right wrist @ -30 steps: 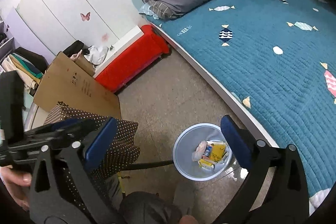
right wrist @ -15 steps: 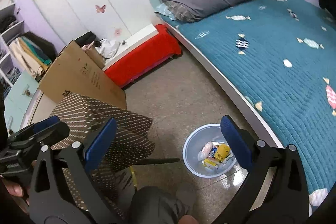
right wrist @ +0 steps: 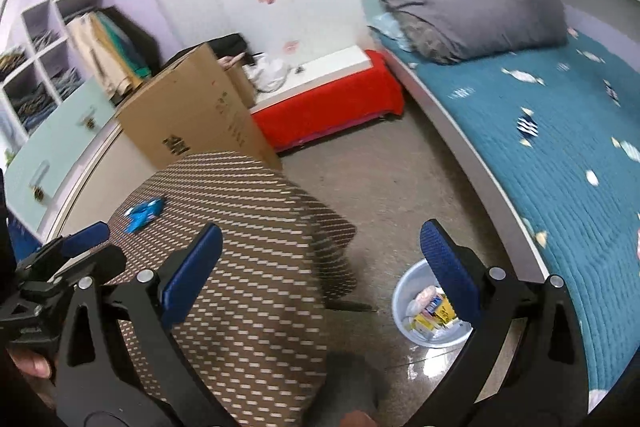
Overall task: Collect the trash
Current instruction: 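Move both open tools back over the table, then grasp the blue snack packet with the right tool while the left tool grasps the blue-white toothpaste tube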
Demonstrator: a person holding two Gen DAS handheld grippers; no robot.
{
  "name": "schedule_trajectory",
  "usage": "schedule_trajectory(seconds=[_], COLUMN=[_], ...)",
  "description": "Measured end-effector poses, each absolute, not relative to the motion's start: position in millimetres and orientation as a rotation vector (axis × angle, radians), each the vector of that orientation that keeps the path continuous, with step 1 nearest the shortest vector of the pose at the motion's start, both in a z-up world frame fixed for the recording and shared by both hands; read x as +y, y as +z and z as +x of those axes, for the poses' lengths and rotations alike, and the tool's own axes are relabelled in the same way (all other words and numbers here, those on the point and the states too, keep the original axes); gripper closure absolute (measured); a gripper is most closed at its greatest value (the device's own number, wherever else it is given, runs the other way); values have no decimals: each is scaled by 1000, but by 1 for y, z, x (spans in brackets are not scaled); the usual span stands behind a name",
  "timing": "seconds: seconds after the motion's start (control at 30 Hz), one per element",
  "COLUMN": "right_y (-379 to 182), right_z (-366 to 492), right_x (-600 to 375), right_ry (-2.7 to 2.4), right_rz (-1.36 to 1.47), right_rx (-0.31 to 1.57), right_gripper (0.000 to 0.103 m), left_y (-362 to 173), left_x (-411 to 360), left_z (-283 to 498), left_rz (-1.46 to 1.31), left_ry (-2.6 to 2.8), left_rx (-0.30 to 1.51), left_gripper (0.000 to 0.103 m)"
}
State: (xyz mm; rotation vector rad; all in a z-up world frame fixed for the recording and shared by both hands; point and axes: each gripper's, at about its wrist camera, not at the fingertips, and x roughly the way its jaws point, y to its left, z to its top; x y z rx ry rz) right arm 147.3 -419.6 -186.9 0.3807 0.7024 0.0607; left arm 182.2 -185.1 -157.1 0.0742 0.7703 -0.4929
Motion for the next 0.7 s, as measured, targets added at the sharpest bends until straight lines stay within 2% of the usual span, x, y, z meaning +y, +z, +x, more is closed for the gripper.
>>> schedule_trajectory(seconds=[0.27,0.7], right_y=[-171,-188], right_z=[167,214], right_x=[-337,-215], right_ry=[207,424], right_rz=[250,19], right_rx=[732,836], right_gripper=[6,6], left_y=[-161,-185], left_x=[-84,39], left_z=[180,180], left_rz=[-31,-164], left_ry=[-364,-160], left_rx=[775,791], left_gripper=[10,9])
